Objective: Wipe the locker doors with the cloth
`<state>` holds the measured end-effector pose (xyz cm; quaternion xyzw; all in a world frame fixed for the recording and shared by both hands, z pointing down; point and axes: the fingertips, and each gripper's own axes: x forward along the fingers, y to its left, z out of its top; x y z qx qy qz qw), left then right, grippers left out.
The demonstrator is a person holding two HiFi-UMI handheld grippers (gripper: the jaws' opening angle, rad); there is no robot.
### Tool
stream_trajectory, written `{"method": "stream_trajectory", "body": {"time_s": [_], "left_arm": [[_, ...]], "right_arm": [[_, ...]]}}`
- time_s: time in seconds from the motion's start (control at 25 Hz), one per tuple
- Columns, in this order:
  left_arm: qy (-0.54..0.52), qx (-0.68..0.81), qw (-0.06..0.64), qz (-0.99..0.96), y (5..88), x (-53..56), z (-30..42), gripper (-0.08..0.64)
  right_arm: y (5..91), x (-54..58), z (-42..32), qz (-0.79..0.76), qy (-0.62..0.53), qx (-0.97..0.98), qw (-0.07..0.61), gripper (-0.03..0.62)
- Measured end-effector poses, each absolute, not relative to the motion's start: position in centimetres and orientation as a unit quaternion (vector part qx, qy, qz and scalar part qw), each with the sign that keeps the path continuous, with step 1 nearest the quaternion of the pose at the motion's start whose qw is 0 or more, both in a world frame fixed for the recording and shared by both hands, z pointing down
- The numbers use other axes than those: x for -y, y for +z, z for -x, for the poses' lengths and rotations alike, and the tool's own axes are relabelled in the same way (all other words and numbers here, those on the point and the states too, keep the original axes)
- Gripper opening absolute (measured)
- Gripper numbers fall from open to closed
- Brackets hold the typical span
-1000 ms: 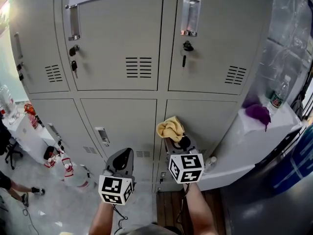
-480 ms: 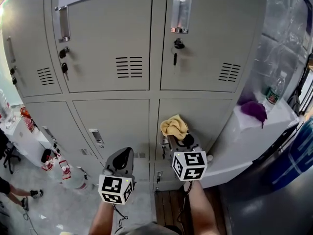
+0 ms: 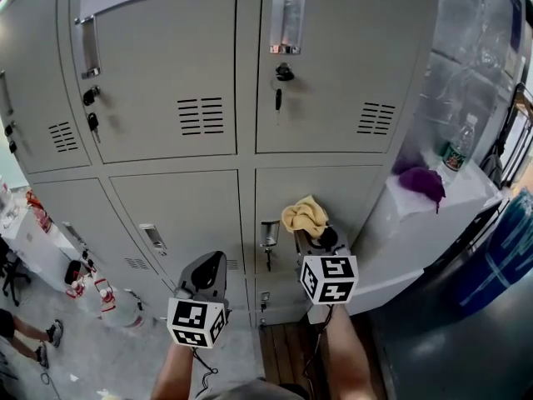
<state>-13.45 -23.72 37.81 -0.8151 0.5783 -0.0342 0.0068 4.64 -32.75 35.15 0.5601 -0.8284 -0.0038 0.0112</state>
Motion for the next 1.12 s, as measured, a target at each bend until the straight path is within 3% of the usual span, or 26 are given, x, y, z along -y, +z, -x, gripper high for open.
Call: {"method": "stream_trajectory", "body": {"time_s": [1.12], "left_arm": [[-0.042, -0.547, 0.002, 0.836, 38.7, 24.7, 10.7, 0.023]], "right_arm": [[36.8, 34.7, -17.2, -0.651, 0.020, 0.758, 0.032, 0.189]]}}
